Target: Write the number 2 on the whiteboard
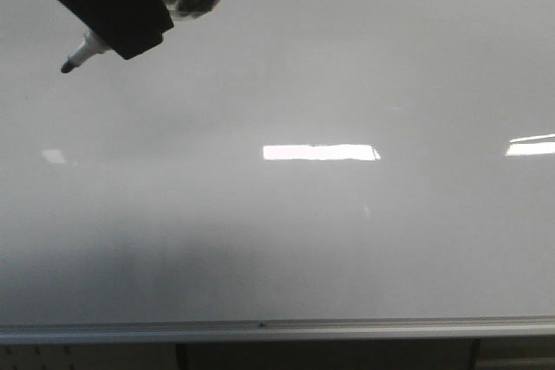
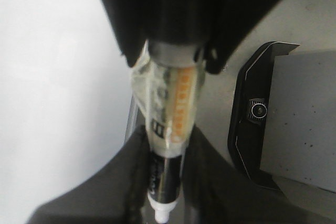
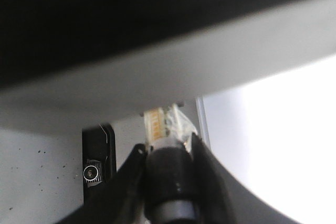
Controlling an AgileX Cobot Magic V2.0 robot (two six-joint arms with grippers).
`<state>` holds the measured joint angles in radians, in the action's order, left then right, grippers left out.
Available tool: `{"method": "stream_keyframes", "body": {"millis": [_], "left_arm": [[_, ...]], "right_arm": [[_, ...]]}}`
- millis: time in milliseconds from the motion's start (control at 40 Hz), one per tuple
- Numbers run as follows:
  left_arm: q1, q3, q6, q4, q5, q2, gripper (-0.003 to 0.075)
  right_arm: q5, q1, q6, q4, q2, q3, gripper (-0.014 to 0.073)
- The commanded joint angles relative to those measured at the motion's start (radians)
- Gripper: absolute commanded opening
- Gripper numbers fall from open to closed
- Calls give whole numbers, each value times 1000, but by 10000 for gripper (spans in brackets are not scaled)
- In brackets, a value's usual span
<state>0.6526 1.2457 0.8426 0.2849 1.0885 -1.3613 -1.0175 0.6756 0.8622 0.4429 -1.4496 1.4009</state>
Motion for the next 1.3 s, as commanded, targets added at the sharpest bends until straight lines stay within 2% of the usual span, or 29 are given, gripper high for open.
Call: {"method": "stream_keyframes", "body": {"millis": [0,100,275,350,450,650,925,1075,1200,1275], "left_arm": [[8,32,-7,30,-49,32,12],[8,32,-7,30,-67,32,113],[8,32,-9,30,-95,32,434],[8,32,-9,30,-95,32,510],[-1,34,-13,20,-91,41,515],[-65,34,-56,15,-70,108,515],[-199,11,-174,15,-63,235,515],[-279,-46,-253,15,-79,298,514],[-336,-84,-279,15,-123,330,514],[-353,-94,-279,15,-133,333,514]], "right_arm": [[30,0,12,37,33,34,125],[26,0,12,37,33,34,125],[16,0,12,36,33,34,106],[14,0,12,26,33,34,106],[5,-3,6,-17,37,34,106],[-16,-52,-101,-160,85,34,108],[-38,-175,-366,-333,187,8,108],[75,-302,-492,-327,267,-95,108],[278,-372,-540,-279,355,-248,108],[402,-380,-540,-224,402,-339,108]]}}
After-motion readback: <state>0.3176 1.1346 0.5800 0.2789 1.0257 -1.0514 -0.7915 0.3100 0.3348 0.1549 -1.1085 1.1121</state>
